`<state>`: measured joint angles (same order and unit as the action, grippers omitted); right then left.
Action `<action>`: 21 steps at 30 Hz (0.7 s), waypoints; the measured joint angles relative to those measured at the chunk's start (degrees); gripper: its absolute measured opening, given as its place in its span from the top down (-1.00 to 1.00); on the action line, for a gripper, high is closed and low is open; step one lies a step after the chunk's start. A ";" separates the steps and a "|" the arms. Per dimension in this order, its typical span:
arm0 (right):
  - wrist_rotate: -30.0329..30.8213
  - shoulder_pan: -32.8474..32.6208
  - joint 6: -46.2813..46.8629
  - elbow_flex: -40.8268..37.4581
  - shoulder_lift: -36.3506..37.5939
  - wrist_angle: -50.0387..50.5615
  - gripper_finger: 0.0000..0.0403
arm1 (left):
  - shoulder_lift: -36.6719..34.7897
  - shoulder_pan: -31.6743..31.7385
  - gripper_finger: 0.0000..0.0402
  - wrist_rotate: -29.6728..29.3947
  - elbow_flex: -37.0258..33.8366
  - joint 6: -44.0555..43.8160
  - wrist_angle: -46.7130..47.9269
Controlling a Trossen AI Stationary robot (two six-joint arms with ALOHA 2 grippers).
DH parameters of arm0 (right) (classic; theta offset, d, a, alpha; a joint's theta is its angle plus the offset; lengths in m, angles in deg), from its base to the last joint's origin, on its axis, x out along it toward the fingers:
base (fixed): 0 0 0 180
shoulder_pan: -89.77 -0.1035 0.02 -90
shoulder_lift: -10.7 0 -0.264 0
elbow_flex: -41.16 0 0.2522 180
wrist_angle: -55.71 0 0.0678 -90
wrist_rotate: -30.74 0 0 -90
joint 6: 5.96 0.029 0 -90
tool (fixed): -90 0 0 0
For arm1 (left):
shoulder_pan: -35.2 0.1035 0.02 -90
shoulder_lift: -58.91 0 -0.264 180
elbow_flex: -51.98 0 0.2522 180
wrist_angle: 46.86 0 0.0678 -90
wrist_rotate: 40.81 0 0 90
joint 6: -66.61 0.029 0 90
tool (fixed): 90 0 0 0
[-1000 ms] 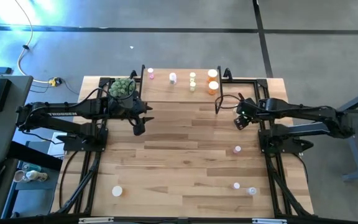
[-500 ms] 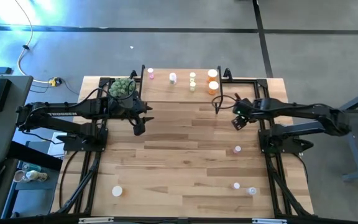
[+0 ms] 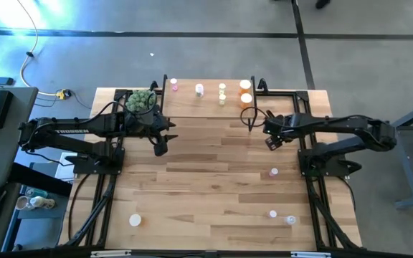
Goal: Pick and place medicine bottles onto shelf by color
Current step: Put the top transparent pill bottle on the shelf aligned with the other transparent pill bottle
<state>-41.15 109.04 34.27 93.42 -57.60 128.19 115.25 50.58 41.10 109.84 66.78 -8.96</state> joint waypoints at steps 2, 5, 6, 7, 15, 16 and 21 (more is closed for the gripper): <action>0.36 0.00 0.02 0.00 -1.24 -0.12 -0.24 | 0.00 0.00 0.01 0.00 0.00 -0.02 -0.02; 0.36 0.00 0.02 0.02 -2.94 -1.38 -0.24 | 0.00 0.00 0.01 0.00 0.00 -0.01 -0.02; 0.36 0.00 -0.06 0.02 -3.58 -1.81 -0.24 | 0.00 -0.01 0.01 0.00 0.00 -0.01 -0.02; 0.36 -0.01 -0.09 0.00 -4.11 -2.14 -0.24 | 0.01 -0.01 0.01 0.00 0.00 -0.05 0.00; 0.29 -0.01 -0.01 0.02 -5.59 -2.14 -0.19 | 0.00 0.00 0.01 0.00 0.00 -0.11 -0.02; 0.28 -0.02 0.06 0.02 -5.52 -2.06 -0.16 | 0.00 -0.02 0.01 0.00 0.00 -0.06 -0.02; 0.15 0.00 0.28 0.02 -5.52 -1.84 0.05 | 0.00 -0.01 0.01 0.00 0.00 -0.07 -0.02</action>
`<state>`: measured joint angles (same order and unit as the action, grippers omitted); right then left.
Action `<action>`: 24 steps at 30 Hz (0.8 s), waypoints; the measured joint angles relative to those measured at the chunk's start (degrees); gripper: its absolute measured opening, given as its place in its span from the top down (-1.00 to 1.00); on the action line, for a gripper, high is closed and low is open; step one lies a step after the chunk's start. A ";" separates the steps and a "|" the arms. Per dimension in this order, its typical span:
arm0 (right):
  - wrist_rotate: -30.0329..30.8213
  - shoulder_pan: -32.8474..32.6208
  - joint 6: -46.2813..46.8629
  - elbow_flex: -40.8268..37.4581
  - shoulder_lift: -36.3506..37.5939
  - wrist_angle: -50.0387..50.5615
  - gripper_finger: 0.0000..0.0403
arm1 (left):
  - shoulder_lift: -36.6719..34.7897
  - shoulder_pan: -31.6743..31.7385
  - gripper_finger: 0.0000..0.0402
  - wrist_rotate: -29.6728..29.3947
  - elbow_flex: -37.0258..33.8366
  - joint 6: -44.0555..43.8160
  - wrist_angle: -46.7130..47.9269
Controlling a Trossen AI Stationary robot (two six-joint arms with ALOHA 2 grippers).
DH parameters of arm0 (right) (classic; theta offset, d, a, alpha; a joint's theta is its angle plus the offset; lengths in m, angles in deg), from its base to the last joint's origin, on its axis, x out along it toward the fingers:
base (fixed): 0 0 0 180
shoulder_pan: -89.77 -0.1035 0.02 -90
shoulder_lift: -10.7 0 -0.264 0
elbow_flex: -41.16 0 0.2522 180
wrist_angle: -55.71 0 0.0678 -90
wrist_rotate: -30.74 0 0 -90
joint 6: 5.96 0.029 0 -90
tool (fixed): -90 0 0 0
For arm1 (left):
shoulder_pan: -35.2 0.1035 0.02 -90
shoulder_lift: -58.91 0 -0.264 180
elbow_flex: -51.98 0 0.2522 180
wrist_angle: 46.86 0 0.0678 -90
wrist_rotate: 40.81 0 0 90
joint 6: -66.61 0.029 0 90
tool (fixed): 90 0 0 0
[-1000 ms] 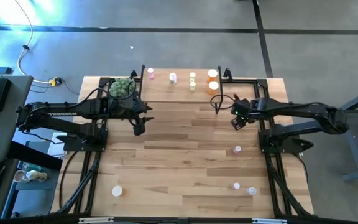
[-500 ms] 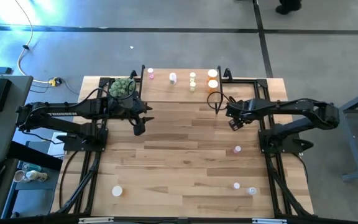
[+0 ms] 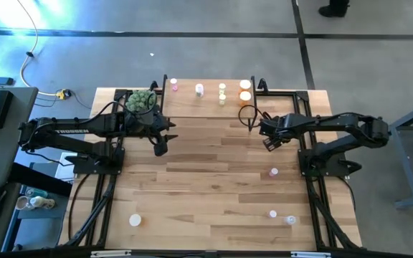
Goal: Pick and place medicine bottles onto shelf by color
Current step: Put the top transparent pill bottle on the shelf aligned with the other transparent pill bottle
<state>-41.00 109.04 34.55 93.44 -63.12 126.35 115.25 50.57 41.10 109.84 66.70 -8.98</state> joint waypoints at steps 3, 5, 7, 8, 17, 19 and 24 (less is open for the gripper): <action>0.00 -0.02 -0.01 0.08 0.05 0.25 0.20 | 0.00 0.00 0.01 0.00 0.00 -0.01 0.00; 0.18 -0.02 -0.02 0.15 0.10 0.38 0.28 | 0.00 0.01 0.01 0.00 -0.02 0.07 0.00; 0.21 -0.05 -0.01 0.15 0.09 0.52 0.34 | 0.02 0.01 0.01 0.00 0.00 0.07 0.00; 0.25 -0.17 -0.17 0.15 0.09 0.57 0.36 | 0.02 0.01 0.01 0.00 0.00 0.07 0.00; -0.53 -2.60 -0.44 0.37 0.07 0.94 0.37 | 0.00 0.01 0.01 -0.02 0.00 0.07 0.00; -1.70 -3.61 -0.42 1.20 -0.02 1.10 0.37 | 0.01 0.01 0.01 -0.01 0.00 -0.16 0.01; -1.57 -6.46 -0.20 4.62 -0.02 1.07 0.37 | 0.00 -0.01 0.01 -0.02 0.00 -0.95 0.00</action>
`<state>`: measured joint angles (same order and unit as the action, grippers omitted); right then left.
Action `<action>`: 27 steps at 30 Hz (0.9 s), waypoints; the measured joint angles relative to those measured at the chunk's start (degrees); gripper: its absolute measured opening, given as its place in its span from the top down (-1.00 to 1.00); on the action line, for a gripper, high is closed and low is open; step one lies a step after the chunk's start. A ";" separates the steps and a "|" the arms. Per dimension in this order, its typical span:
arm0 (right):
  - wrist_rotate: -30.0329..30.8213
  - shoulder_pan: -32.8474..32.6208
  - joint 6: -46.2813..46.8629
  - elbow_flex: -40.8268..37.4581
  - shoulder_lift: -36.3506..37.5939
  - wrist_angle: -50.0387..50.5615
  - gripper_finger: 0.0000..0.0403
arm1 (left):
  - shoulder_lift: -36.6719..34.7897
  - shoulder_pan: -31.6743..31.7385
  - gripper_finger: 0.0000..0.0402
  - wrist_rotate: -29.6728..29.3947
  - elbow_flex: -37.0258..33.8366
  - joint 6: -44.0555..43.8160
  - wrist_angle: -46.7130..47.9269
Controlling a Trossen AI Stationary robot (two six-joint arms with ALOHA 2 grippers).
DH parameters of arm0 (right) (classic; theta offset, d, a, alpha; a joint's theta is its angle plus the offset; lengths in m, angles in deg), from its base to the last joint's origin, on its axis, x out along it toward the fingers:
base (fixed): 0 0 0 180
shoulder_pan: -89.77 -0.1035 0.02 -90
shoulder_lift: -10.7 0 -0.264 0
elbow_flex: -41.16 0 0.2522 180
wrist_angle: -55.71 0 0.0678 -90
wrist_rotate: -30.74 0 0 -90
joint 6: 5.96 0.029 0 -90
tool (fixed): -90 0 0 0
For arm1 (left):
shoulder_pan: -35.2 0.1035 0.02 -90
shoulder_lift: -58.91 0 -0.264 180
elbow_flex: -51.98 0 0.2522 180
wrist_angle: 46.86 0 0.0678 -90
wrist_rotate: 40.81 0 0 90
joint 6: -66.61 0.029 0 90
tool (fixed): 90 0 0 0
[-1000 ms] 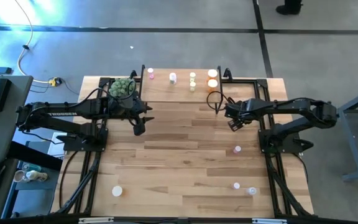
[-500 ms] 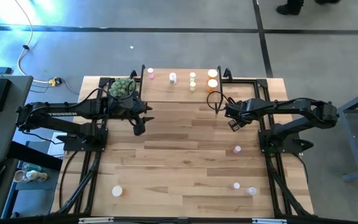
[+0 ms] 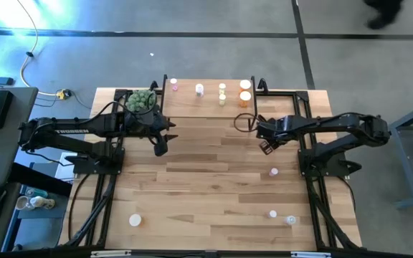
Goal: Pick and place medicine bottles onto shelf by color
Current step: Put the top transparent pill bottle on the shelf aligned with the other transparent pill bottle
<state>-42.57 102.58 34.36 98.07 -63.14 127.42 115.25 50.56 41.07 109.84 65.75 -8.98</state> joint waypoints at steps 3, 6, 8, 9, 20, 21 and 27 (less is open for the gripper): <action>0.25 -1.60 0.17 2.06 0.00 0.02 0.37 | 0.00 0.02 0.01 0.00 0.00 0.00 0.00; 0.32 -2.95 0.92 4.14 0.00 -0.27 0.37 | 0.00 0.01 0.01 0.00 0.00 -0.01 0.00; 0.33 -3.81 1.33 5.50 0.00 -0.71 0.37 | 0.01 0.01 0.01 0.00 -0.01 -0.02 0.01; 0.13 -4.22 1.45 6.20 0.00 -1.04 0.37 | 0.01 0.01 0.01 0.00 0.00 -0.07 0.01; -3.05 -12.02 3.21 14.56 -2.15 -9.14 0.37 | 0.00 0.01 0.01 0.02 0.00 -0.47 0.12; -3.05 -12.84 3.20 15.75 -3.09 -9.87 0.37 | 0.00 0.02 0.01 0.02 0.00 -0.48 0.32; -3.04 -16.17 -1.50 25.21 -11.78 -12.16 0.37 | 0.00 -0.03 0.01 0.13 -0.02 -1.66 3.57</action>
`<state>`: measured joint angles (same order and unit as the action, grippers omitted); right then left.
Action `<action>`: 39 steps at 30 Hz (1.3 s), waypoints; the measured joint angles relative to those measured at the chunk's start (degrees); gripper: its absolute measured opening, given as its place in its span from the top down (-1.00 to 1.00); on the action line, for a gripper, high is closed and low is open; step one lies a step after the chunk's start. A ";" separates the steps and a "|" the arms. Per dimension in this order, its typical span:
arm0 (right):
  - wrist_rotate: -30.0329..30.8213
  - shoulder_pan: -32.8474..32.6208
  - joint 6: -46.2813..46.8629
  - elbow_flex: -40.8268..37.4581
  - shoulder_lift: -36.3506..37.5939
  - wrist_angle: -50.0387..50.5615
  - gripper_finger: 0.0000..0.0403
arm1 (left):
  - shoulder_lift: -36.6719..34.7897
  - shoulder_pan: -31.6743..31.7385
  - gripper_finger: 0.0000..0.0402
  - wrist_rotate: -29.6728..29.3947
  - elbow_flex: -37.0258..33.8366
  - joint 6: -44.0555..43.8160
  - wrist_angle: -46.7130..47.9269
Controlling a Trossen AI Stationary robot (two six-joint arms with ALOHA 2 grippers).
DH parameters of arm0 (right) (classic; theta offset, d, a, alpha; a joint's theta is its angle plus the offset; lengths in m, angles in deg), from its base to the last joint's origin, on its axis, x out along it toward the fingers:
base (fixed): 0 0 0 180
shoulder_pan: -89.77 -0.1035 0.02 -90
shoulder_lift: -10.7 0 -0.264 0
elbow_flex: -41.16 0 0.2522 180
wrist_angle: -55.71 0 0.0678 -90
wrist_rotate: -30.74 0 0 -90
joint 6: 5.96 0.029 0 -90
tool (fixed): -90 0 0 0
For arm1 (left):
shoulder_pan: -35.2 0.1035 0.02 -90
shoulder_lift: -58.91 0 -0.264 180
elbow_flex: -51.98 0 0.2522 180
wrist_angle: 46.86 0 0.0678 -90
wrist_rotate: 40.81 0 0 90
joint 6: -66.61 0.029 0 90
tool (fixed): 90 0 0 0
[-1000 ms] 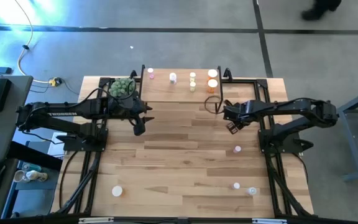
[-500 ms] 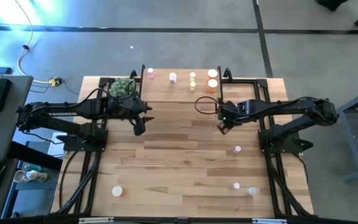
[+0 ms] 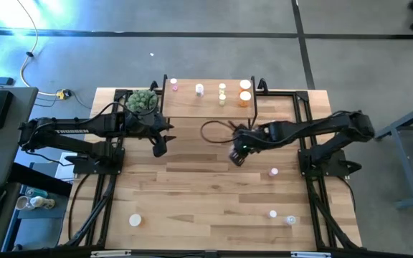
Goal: Pick and place medicine bottles onto shelf by color
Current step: Put the top transparent pill bottle on the shelf aligned with the other transparent pill bottle
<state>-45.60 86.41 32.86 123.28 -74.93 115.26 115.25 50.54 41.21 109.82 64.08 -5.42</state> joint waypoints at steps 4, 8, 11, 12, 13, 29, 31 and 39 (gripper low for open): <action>0.76 -0.89 -6.68 7.15 -6.43 0.36 0.37 | 0.18 -0.02 0.01 0.49 0.00 -0.52 0.02; -0.17 -0.65 -11.92 14.64 -10.88 3.36 0.37 | 0.88 -0.02 0.01 1.83 0.00 -1.81 -0.48; -0.15 0.08 -15.57 19.97 -13.42 5.25 0.37 | 1.61 -0.02 0.01 1.94 0.00 -1.81 0.71; 0.03 0.49 -16.79 21.66 -14.12 5.41 0.37 | 1.83 -0.02 0.01 1.94 0.00 -1.81 1.09; 0.22 0.98 -17.95 23.26 -14.71 5.42 0.37 | 1.98 -0.02 0.01 1.94 0.00 -1.81 1.53; -0.48 14.59 -25.63 46.44 -24.78 9.59 0.36 | 1.93 8.15 0.01 1.13 0.00 4.06 -0.63; -0.47 15.82 -26.24 48.60 -25.53 9.71 0.36 | 1.95 8.99 0.01 1.11 0.00 2.46 -0.64; -1.38 20.42 -25.20 54.18 -26.20 10.04 0.36 | 1.95 9.89 0.01 3.02 0.00 1.51 -0.53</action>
<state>-46.98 106.83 7.66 177.45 -101.13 125.30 117.19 60.43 44.23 109.82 65.59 -5.94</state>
